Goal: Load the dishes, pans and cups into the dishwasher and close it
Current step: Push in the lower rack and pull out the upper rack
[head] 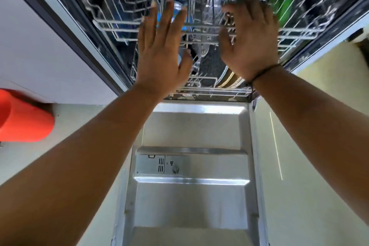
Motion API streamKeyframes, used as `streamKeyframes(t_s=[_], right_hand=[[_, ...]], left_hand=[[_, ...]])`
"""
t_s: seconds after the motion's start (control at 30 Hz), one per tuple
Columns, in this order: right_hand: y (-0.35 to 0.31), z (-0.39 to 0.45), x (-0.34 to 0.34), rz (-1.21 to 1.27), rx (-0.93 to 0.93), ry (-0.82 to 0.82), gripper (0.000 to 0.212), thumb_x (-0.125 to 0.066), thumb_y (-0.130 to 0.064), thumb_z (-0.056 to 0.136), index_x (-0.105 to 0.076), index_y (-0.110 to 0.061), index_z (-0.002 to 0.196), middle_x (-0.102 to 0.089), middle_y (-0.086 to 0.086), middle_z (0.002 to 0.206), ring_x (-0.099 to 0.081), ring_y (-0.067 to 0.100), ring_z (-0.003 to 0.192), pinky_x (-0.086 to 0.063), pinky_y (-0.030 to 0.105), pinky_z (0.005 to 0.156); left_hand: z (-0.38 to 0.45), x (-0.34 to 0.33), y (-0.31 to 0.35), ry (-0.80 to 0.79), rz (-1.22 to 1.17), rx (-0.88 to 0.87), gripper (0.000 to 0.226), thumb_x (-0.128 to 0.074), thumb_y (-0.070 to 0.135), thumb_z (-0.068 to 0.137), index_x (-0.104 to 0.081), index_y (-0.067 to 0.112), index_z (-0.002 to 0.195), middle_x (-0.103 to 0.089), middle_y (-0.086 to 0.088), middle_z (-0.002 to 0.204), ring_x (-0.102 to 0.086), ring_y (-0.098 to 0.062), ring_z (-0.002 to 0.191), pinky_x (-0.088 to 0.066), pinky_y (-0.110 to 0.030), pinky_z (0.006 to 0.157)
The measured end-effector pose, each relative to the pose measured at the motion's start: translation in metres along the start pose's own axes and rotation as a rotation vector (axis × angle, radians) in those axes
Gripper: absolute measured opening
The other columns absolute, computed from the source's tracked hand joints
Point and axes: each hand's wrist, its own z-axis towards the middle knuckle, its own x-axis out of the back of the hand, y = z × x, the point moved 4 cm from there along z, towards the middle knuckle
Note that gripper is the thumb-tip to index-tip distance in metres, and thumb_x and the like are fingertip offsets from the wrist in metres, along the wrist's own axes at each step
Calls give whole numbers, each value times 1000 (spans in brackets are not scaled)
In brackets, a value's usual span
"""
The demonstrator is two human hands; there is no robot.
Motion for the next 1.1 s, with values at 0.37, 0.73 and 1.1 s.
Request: streamKeyframes(t_s=[0.37, 0.73, 1.1], right_hand=[[-4, -4, 7, -31, -160, -734, 78, -9, -73, 90, -64, -26, 118, -63, 8, 124, -56, 29, 115, -39, 43, 99], [-49, -171, 101, 5, -237, -1048, 70, -21, -80, 83, -64, -30, 102, -70, -5, 109, -62, 18, 102, -40, 35, 92], [-58, -199, 149, -14, -197, -1151, 57, -18, -55, 99, -62, -20, 97, -67, 3, 102, -62, 23, 97, -41, 39, 92]], left_hand=[[-3, 8, -11, -245, 182, 95, 44, -46, 54, 88, -58, 18, 111, -64, -8, 111, -54, -31, 109, -34, -45, 100], [-172, 103, 52, -573, 51, 221, 42, -40, 58, 84, -65, 28, 100, -70, 4, 93, -64, -24, 89, -46, -42, 86], [-197, 142, 87, -909, -70, 291, 55, -44, 62, 89, -48, 29, 133, -59, 4, 128, -51, -17, 119, -35, -37, 106]])
